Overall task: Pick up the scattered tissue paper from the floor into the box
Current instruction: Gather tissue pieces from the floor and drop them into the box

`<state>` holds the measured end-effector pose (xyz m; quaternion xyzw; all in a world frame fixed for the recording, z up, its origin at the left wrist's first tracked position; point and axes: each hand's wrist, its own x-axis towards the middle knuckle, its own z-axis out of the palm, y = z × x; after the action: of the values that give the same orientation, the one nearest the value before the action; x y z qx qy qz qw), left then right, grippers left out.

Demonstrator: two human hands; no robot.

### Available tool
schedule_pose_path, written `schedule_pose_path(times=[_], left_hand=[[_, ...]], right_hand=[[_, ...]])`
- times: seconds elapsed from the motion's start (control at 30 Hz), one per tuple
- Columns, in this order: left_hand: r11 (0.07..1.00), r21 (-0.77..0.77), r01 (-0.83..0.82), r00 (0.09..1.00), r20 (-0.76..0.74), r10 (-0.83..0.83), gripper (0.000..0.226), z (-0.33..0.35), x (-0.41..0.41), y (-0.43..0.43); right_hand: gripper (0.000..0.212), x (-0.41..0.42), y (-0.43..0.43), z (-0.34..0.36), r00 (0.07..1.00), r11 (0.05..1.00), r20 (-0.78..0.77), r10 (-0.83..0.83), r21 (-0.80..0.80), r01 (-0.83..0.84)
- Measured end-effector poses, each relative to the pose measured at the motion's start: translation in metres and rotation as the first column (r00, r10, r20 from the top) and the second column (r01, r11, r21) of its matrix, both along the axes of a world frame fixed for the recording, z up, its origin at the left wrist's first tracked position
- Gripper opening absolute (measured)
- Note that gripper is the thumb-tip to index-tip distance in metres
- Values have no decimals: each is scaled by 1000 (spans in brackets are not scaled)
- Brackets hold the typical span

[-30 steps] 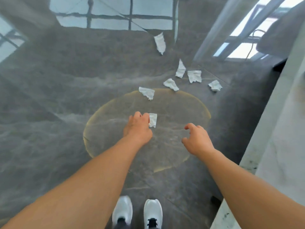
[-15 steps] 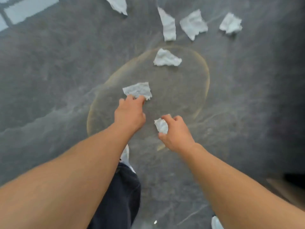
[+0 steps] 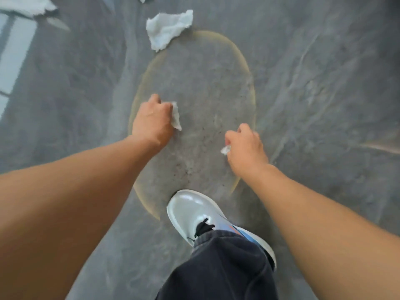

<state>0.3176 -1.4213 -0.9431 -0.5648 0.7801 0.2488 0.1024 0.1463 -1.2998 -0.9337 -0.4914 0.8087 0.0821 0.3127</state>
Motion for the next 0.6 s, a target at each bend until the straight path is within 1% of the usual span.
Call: schedule_pose_path(times=[0.03, 0.1, 0.17, 0.23, 0.27, 0.3, 0.37, 0.4, 0.47, 0.6], left_hand=[[999, 37, 32, 999, 1, -33, 19, 3, -1, 1], [997, 33, 64, 998, 3, -64, 21, 22, 0, 13], [996, -7, 87, 996, -22, -87, 25, 49, 4, 36], [994, 17, 112, 993, -38, -111, 24, 81, 5, 64], [991, 21, 130, 991, -41, -129, 24, 98, 6, 75], [988, 26, 154, 987, -44, -153, 24, 115, 6, 86], [982, 11, 189, 980, -66, -188, 22, 144, 1, 105], [979, 24, 201, 977, -76, -198, 20, 158, -3, 114], [966, 72, 249, 965, -101, -241, 19, 178, -19, 133], [923, 157, 352, 935, -113, -337, 26, 218, -51, 176]], right_hand=[[21, 3, 10, 1, 1000, 1000, 21, -6, -4, 6], [16, 12, 33, 16, 998, 995, 34, -52, -85, 55], [9, 22, 61, 41, 978, 963, 52, -203, -170, 209], [6, 28, 97, 73, 921, 909, 106, -375, -152, 388], [5, 30, 113, 87, 908, 897, 119, -402, -146, 416], [4, 33, 129, 104, 912, 902, 105, -396, -142, 407], [7, 32, 160, 135, 918, 904, 39, -394, -167, 394], [11, 31, 173, 150, 906, 892, 27, -422, -166, 420], [14, 27, 196, 175, 874, 859, 32, -486, -166, 484], [12, 23, 238, 224, 782, 774, 26, -623, -126, 620]])
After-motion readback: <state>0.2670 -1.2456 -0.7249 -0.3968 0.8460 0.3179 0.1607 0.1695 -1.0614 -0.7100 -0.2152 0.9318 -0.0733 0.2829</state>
